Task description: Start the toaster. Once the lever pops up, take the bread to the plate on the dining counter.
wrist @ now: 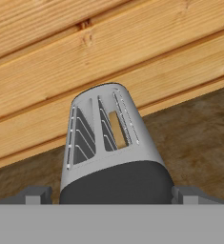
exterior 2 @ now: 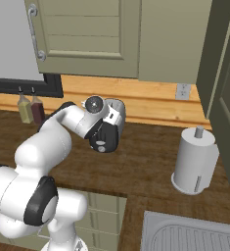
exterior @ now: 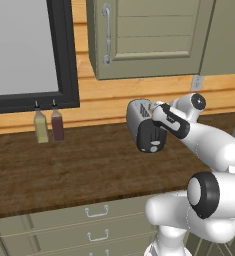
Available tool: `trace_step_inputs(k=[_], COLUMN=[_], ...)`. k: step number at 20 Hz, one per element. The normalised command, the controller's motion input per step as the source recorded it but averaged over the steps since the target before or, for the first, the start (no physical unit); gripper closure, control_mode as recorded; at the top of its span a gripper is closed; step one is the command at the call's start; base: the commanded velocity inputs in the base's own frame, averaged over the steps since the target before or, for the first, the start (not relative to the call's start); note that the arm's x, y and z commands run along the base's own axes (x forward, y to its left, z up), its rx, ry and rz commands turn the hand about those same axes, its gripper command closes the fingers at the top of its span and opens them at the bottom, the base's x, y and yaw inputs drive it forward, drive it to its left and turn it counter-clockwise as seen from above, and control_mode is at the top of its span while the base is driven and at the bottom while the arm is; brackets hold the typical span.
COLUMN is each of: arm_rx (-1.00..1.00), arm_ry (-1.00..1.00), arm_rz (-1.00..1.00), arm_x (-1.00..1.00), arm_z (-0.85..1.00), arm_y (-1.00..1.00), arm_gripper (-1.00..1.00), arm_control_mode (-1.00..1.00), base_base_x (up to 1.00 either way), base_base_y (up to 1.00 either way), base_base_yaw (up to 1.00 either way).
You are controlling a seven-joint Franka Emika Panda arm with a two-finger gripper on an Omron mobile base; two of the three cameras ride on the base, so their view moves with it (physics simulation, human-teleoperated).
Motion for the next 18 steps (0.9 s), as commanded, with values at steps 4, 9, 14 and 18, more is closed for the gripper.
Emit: trace_step_inputs(k=[4,9,14,18], arm_rx=[0.00,0.00,0.00,0.00], arm_ry=[0.00,0.00,0.00,0.00], arm_rz=[0.00,0.00,0.00,0.00], arm_x=[0.00,0.00,0.00,0.00], arm_z=[0.00,0.00,0.00,0.00], arm_y=[0.00,0.00,0.00,0.00], arm_gripper=[-1.00,-1.00,-1.00,-1.00], arm_control_mode=[-1.00,-1.00,-1.00,-1.00], base_base_x=[0.00,0.00,0.00,0.00], base_base_y=[0.00,0.00,0.00,0.00], base_base_yaw=[0.00,0.00,0.00,0.00])
